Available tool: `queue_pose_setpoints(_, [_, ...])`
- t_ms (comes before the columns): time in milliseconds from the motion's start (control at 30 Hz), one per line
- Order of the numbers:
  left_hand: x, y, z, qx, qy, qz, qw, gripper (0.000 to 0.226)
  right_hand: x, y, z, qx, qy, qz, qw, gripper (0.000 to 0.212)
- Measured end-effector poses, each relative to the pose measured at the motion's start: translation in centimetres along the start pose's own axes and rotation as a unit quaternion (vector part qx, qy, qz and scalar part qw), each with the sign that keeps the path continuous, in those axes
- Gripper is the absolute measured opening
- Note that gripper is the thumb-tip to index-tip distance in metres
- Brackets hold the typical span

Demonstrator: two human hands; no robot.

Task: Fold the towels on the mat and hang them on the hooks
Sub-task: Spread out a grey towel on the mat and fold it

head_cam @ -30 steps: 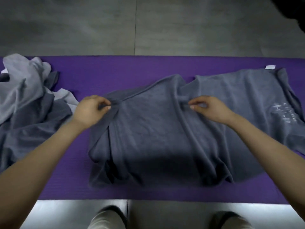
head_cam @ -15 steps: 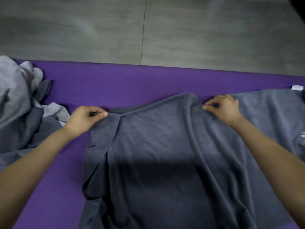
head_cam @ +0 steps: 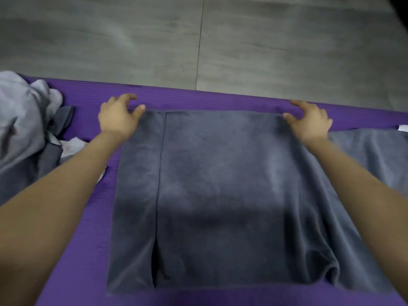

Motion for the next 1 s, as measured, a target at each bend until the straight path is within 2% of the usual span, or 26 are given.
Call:
queue_pose_setpoints(100, [0.2, 5.2, -1.7, 0.042, 0.027, 0.084, 0.995, 0.042, -1.1, 4.9, -0.6, 0.04, -0.063, -0.109, 0.991, 0.039])
queue_pose_setpoints(167, [-0.2, 9.9, -3.5, 0.043, 0.064, 0.109, 0.991, 0.032, -1.3, 9.8, -0.9, 0.015, -0.127, -0.179, 0.976, 0.041])
queue_pose_setpoints(233, [-1.2, 15.2, -5.1, 0.01, 0.089, 0.112, 0.99, 0.026, -1.3, 15.4, -1.1, -0.038, -0.19, -0.225, 0.955, 0.039])
queue_pose_setpoints(367, [-3.3, 25.2, -7.6, -0.082, 0.114, 0.147, 0.979, 0.037, -1.0, 25.8, -1.7, -0.106, -0.261, -0.349, 0.894, 0.032])
queue_pose_setpoints(433, [-4.5, 28.7, -8.3, -0.119, 0.12, 0.195, 0.966, 0.042, -0.3, 29.1, -1.7, -0.143, -0.24, -0.417, 0.865, 0.029])
queue_pose_setpoints(500, [-5.8, 30.5, -8.6, -0.147, 0.112, 0.245, 0.952, 0.039, 0.3, 30.8, -1.4, -0.146, -0.184, -0.463, 0.855, 0.036])
queue_pose_setpoints(600, [-7.0, 31.4, -8.7, -0.189, 0.061, 0.322, 0.925, 0.04, 0.7, 31.4, -1.0, -0.126, -0.135, -0.501, 0.846, 0.04])
queue_pose_setpoints(733, [-6.9, 30.8, -9.3, -0.195, 0.047, 0.363, 0.91, 0.026, 0.6, 31.9, -1.2, -0.06, -0.133, -0.517, 0.844, 0.021])
queue_pose_setpoints(800, [-6.6, 30.1, -10.1, -0.221, 0.048, 0.388, 0.893, 0.029, 0.4, 32.5, -1.5, -0.044, -0.145, -0.518, 0.842, 0.023])
queue_pose_setpoints(900, [-6.7, 29.1, -11.7, -0.276, 0.009, 0.394, 0.877, 0.023, -0.2, 34.6, -2.4, -0.075, -0.174, -0.522, 0.832, 0.024])
queue_pose_setpoints(1000, [-7.0, 28.6, -12.6, -0.387, -0.062, 0.335, 0.857, 0.025, -0.9, 37.1, -3.1, -0.136, -0.162, -0.523, 0.825, 0.028])
Point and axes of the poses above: each hand's wrist, its own y-axis away from the middle knuckle, its own z-axis out of the palm, x = y × z, the point moved 1 cm from there along -y, towards the middle knuckle, and after that the axes turned 12 degrees about x, right-handed, at the moved point
